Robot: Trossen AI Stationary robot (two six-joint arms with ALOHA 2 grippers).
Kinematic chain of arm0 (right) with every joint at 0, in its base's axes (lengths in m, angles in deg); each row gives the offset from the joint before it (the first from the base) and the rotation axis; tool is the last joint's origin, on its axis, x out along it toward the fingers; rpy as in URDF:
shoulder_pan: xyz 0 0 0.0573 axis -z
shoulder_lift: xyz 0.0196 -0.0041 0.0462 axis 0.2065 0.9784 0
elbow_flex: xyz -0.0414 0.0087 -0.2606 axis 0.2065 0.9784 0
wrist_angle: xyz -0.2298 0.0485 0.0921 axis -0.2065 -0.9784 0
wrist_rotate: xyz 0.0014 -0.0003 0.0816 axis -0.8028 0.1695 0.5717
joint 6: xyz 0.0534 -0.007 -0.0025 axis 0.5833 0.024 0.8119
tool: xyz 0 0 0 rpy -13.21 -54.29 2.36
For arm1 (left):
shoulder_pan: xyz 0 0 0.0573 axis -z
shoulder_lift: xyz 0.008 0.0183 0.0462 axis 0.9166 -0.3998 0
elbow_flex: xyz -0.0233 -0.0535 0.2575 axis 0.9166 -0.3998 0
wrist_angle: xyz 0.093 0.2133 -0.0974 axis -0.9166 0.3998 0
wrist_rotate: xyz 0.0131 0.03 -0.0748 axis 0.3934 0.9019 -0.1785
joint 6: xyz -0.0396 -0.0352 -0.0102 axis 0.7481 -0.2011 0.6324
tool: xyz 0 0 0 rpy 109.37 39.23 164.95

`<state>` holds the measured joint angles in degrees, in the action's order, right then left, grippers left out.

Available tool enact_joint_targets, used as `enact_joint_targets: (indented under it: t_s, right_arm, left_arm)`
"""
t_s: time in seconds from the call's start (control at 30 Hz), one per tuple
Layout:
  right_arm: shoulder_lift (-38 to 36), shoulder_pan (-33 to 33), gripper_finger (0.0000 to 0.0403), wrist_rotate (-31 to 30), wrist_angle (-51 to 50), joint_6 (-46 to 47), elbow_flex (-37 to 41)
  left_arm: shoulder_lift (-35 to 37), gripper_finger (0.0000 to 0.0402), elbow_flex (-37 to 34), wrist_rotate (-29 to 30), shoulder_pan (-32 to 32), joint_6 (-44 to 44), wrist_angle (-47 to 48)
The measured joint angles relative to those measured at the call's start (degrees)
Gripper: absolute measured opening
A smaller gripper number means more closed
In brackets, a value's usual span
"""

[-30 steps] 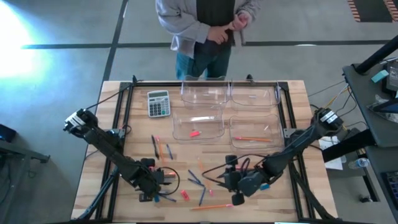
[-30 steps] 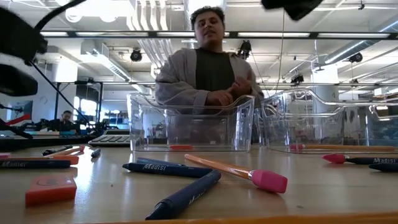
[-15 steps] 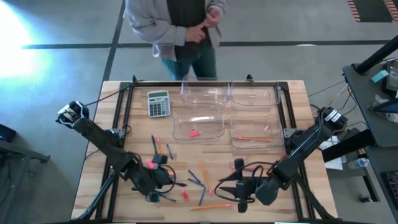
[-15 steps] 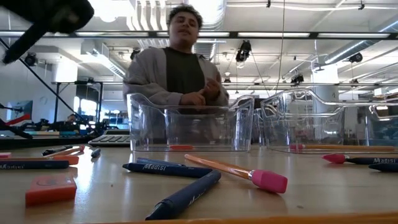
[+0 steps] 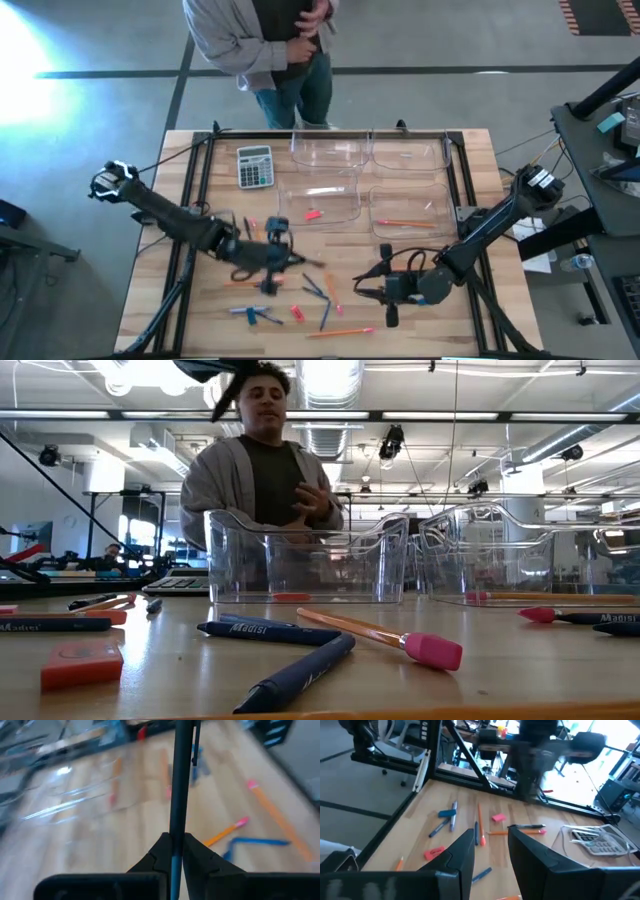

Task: Sort crayons/erasers/pens/pencils in bins
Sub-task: Put the black pen into the top left transparent bin

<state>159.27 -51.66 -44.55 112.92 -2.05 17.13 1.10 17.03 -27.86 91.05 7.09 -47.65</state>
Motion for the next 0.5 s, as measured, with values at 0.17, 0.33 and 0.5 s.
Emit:
enact_joint_targets:
  t_s: [0.17, 0.33, 0.5]
  right_arm:
    - [-1.7, 0.0, 0.0109, 0.7, 0.3, 0.8, 0.7]
    - [-1.5, 0.0, 0.0109, 0.8, 0.2, 1.1, 0.9]
    - [-1.2, -0.1, 0.0109, 0.8, 0.0, 1.1, 1.1]
  left_arm:
    - [-0.2, 0.0008, 6.0, -8.1, -12.0, -5.1, 9.4]
    - [-1.4, 0.0008, 9.4, -14.3, -24.5, -13.5, 12.2]
    - [-1.5, 0.0008, 10.1, -21.1, -36.3, -20.7, 11.6]
